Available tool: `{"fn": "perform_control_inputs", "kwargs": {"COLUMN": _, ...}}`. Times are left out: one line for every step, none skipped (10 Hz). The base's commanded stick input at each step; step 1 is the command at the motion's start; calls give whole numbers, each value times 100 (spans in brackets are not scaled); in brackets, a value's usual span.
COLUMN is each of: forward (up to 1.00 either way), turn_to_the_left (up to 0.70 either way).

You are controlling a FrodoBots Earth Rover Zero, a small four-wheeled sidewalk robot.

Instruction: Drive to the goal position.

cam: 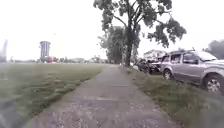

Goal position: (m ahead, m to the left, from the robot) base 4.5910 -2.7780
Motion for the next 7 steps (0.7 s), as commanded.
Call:
{"fn": "perform_control_inputs", "kwargs": {"forward": 70, "turn_to_the_left": 3}}
{"fn": "perform_control_inputs", "kwargs": {"forward": 70, "turn_to_the_left": 28}}
{"fn": "perform_control_inputs", "kwargs": {"forward": 70, "turn_to_the_left": 35}}
{"fn": "perform_control_inputs", "kwargs": {"forward": 70, "turn_to_the_left": 28}}
{"fn": "perform_control_inputs", "kwargs": {"forward": 70, "turn_to_the_left": 17}}
{"fn": "perform_control_inputs", "kwargs": {"forward": 70, "turn_to_the_left": 6}}
{"fn": "perform_control_inputs", "kwargs": {"forward": 70, "turn_to_the_left": 0}}
